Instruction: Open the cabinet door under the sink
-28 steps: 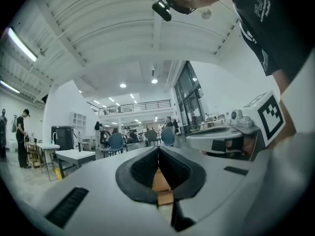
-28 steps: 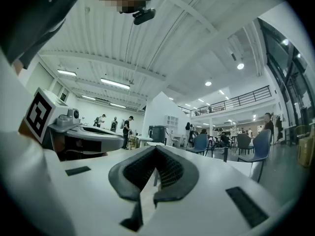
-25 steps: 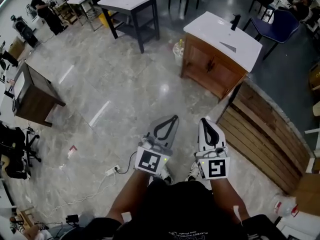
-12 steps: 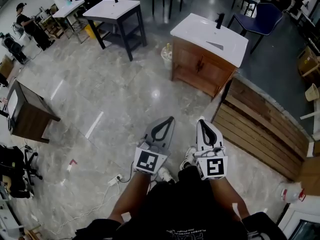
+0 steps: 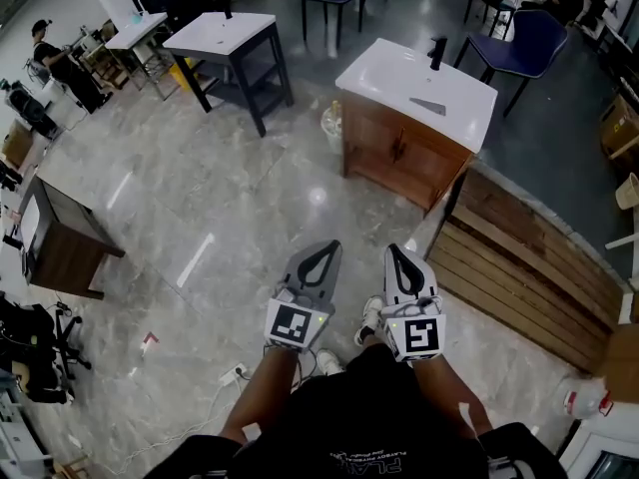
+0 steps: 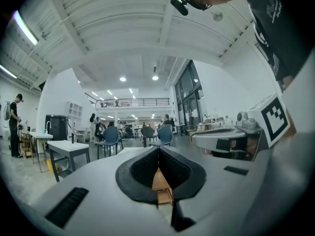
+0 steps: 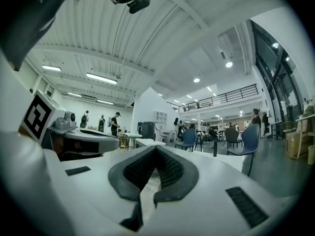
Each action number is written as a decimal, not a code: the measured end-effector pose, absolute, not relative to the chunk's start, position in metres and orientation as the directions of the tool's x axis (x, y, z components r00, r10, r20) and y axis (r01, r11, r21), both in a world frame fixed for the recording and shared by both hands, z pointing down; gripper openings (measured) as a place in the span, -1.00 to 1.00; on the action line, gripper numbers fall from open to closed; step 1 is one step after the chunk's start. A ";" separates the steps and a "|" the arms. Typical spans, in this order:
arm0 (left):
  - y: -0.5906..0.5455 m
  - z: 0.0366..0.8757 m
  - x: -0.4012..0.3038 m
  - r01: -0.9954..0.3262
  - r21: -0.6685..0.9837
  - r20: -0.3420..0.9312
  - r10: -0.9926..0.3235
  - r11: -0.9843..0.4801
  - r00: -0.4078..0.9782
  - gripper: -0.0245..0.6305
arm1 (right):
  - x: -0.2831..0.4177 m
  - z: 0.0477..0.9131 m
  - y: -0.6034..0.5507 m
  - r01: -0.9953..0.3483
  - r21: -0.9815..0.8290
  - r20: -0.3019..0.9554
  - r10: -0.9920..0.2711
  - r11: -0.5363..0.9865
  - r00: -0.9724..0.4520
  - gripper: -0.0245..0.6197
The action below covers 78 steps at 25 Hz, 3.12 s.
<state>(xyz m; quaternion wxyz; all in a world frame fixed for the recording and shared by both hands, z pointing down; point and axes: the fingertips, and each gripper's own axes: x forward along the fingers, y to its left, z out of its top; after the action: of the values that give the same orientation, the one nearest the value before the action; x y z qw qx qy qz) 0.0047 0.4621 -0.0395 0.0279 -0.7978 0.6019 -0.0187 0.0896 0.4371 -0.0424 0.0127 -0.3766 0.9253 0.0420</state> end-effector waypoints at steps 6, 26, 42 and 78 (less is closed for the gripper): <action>0.401 -0.032 0.002 -0.963 -0.049 0.018 -0.964 -0.265 0.265 -0.86 | 0.089 -0.035 0.373 -0.695 0.071 -0.021 -0.696 0.715 -0.718 -0.88; 0.247 0.005 0.019 -0.959 0.004 0.132 -0.951 -0.282 0.280 -0.86 | 0.110 0.008 0.219 -0.724 -0.043 0.041 -0.723 0.689 -0.690 -0.88; 0.149 0.030 -0.032 -0.908 -0.006 0.126 -0.901 -0.419 0.415 -0.86 | 0.052 0.036 0.133 -0.806 -0.010 0.091 -0.802 0.592 -0.590 -0.88; -0.053 0.326 -0.059 -0.879 0.100 0.234 -0.847 -0.467 0.477 -0.86 | 0.017 0.346 -0.044 -0.903 0.018 0.251 -0.876 0.430 -0.412 -0.88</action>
<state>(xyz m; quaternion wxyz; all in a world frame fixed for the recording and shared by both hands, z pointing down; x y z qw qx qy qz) -0.0585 -0.0534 0.3257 -0.1036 -0.8530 0.5059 -0.0758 0.0167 -0.0444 0.3455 -0.1118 -0.5307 0.8380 -0.0598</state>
